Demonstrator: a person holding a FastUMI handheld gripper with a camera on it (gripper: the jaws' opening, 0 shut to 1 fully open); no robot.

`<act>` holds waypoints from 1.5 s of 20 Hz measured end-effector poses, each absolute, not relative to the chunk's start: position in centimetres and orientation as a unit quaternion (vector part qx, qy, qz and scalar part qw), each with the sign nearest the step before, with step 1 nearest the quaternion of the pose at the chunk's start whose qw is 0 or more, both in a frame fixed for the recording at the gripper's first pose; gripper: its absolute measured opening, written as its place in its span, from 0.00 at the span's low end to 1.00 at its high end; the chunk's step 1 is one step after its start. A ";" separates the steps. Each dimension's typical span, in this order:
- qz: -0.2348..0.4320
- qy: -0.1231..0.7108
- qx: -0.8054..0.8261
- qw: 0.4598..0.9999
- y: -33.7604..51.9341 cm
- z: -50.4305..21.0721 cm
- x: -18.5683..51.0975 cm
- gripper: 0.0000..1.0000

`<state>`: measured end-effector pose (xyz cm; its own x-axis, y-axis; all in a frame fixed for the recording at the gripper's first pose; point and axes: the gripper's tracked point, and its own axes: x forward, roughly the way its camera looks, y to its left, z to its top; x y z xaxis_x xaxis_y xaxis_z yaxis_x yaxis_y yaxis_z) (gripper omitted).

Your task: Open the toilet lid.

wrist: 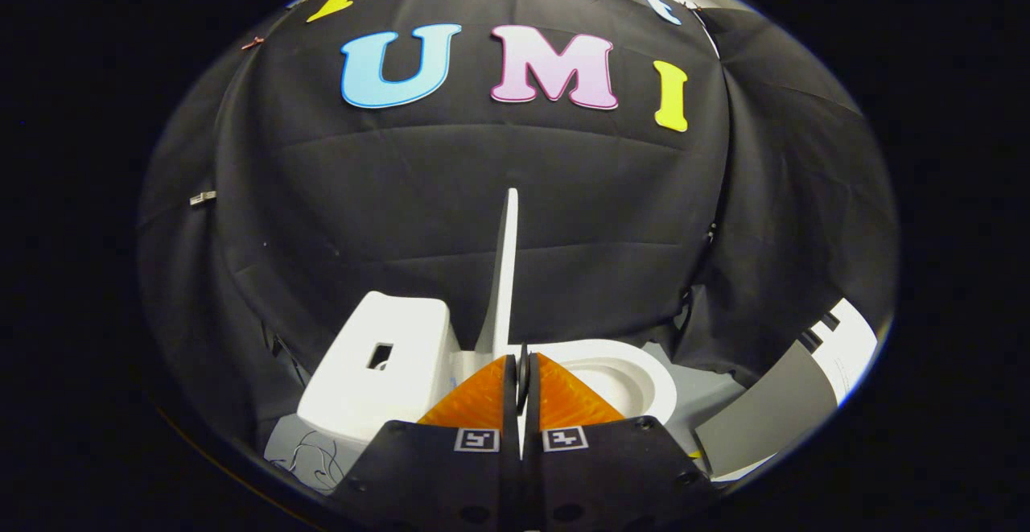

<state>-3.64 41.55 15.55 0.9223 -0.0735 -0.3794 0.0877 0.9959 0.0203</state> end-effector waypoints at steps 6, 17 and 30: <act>-0.024 0.237 -0.002 0.971 47.4 11.8 -4.4 0.05; 0.006 0.213 -0.062 0.975 52.3 11.1 -4.4 0.06; 0.056 0.216 -0.081 0.972 55.5 10.3 -5.1 0.06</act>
